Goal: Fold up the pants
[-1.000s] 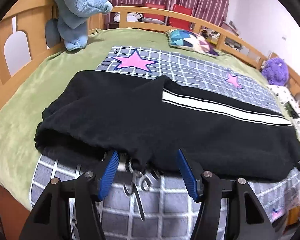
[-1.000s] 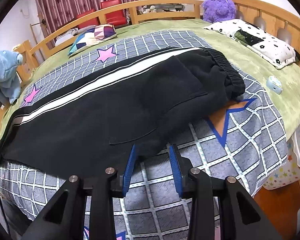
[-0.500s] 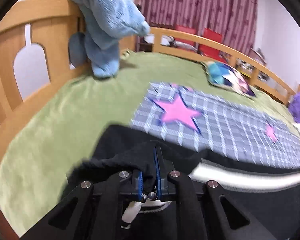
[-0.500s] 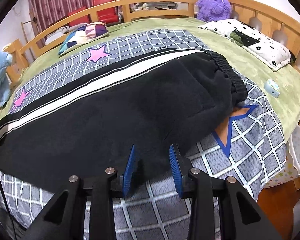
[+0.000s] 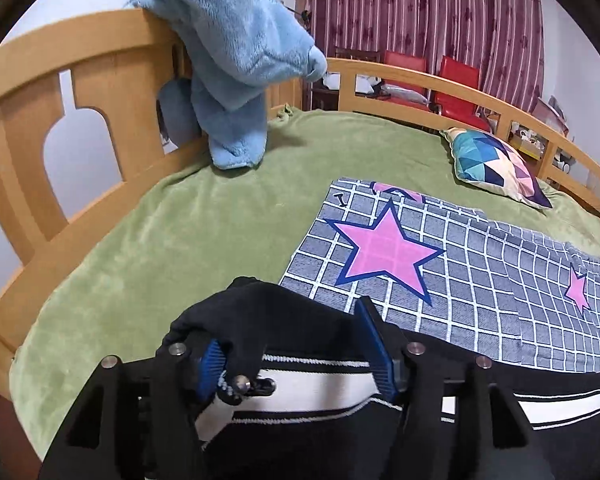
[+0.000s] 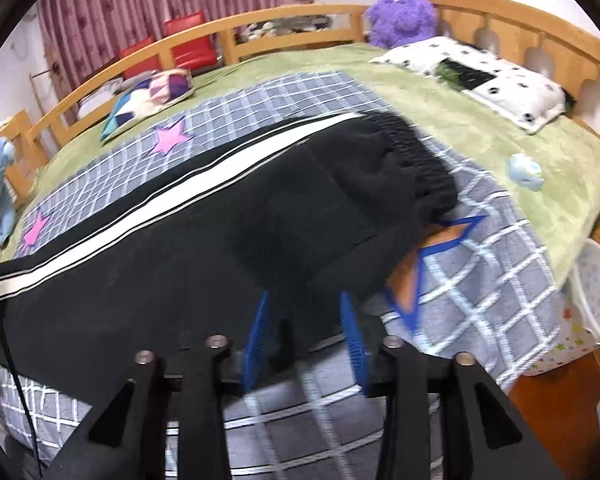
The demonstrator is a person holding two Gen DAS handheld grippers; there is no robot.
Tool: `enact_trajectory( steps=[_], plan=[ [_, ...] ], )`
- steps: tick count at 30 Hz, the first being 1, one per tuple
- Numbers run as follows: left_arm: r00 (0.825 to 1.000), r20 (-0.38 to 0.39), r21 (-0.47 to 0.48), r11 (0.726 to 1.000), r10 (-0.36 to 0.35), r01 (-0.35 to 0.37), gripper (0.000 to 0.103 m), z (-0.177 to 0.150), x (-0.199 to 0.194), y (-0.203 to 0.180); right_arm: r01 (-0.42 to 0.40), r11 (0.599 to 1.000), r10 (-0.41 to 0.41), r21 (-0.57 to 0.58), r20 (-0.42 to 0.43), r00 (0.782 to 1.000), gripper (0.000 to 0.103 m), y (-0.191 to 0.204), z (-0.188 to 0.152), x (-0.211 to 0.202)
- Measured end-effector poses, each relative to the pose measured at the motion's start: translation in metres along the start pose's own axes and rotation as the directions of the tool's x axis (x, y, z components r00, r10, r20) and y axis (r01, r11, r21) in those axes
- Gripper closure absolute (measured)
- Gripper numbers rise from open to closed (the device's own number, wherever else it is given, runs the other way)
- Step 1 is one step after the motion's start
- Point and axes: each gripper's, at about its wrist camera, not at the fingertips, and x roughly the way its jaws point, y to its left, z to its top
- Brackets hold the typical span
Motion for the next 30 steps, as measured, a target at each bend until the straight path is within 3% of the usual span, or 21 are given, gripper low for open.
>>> enact_trajectory(
  steps=[1,8,13,16,20,22,26,30],
  plan=[
    [1.0,-0.007,0.002,1.0,-0.006,0.006,0.034,0.0,-0.003,-0.002,0.016,1.0,-0.016,0.009,0.01,1.0,0.049,-0.007,0.001,-0.001],
    [0.995,-0.018,-0.01,0.995,0.098,-0.098,0.034,0.007,-0.006,0.003,-0.07,0.987,0.07,0.142,0.01,0.998,0.049,-0.054,0.014,0.013],
    [0.988,-0.023,0.026,0.988,0.153,-0.153,0.033,0.008,0.001,-0.005,-0.115,0.979,0.116,0.17,0.004,0.993,0.049,-0.059,0.024,0.034],
    [0.998,-0.002,-0.029,0.997,0.067,-0.067,0.025,0.008,-0.005,-0.001,-0.143,0.97,0.147,0.196,-0.009,0.989,0.046,-0.06,0.029,0.05],
    [0.998,0.004,-0.033,0.997,0.068,-0.067,0.022,0.006,-0.004,-0.004,-0.137,0.964,0.14,0.228,0.002,0.99,0.039,-0.067,0.034,0.059],
    [1.0,0.022,-0.042,0.999,-0.008,0.009,0.02,0.002,-0.01,-0.004,-0.125,0.963,0.127,0.238,0.007,0.992,0.039,-0.072,0.036,0.061],
    [0.993,0.083,-0.068,0.994,-0.079,0.085,0.01,-0.005,-0.023,-0.002,-0.138,0.954,0.143,0.266,0.003,0.99,0.036,-0.081,0.037,0.064],
    [0.985,0.07,-0.1,0.981,-0.158,0.165,0.005,-0.004,-0.027,0.004,-0.148,0.951,0.156,0.273,-0.009,0.988,0.036,-0.082,0.04,0.071]
  ],
)
